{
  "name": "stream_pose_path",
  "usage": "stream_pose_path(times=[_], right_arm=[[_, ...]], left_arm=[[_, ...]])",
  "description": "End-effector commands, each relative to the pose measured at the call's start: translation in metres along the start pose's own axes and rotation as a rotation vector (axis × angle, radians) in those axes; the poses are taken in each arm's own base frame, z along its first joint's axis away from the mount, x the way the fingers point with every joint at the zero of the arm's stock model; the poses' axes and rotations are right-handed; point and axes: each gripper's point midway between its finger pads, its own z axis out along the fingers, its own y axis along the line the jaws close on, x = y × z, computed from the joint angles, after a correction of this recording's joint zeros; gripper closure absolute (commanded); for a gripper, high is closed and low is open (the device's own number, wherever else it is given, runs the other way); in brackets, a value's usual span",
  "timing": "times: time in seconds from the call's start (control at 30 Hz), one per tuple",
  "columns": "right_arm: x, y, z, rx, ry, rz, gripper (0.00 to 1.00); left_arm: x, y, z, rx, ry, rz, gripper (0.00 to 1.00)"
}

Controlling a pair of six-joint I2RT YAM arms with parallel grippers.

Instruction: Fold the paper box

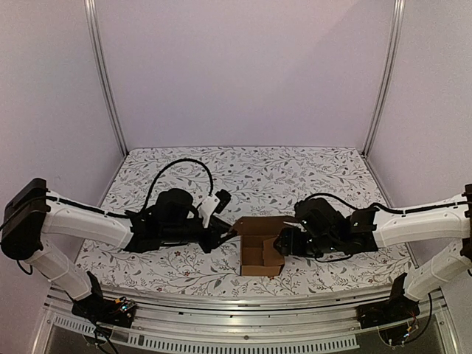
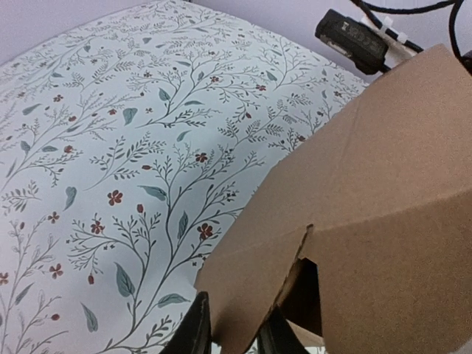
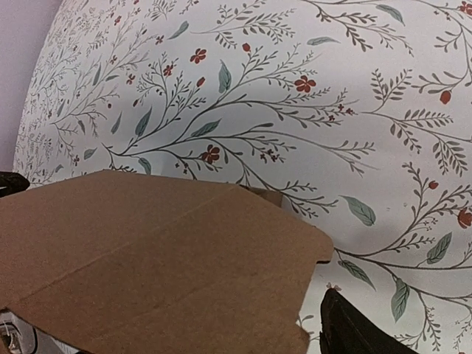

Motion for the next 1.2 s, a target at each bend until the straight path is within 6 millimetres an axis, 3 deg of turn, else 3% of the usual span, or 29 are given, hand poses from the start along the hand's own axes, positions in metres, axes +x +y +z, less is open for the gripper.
stream_pose_path(times=[0.0,0.23,0.63,1.0,1.17], right_arm=[[-0.011,0.009,0.003,-0.015,-0.031,0.008,0.28],[-0.012,0.005,0.008,0.014,-0.043,-0.005,0.28],[-0.005,-0.001,0.018,0.047,-0.011,-0.037,0.34],[-0.005,-0.006,0.030,0.132,0.015,-0.149,0.53],[0.000,-0.007,0.037,0.165,0.036,-0.201,0.61]], left_arm=[[-0.006,0.000,0.004,-0.021,-0.031,0.009,0.82],[-0.004,-0.005,0.005,-0.004,-0.020,-0.002,1.00],[0.011,-0.005,-0.003,-0.068,0.050,-0.032,1.00],[0.010,-0.017,-0.005,-0.068,0.074,-0.015,1.00],[0.011,-0.007,-0.002,-0.137,0.116,-0.064,1.00]])
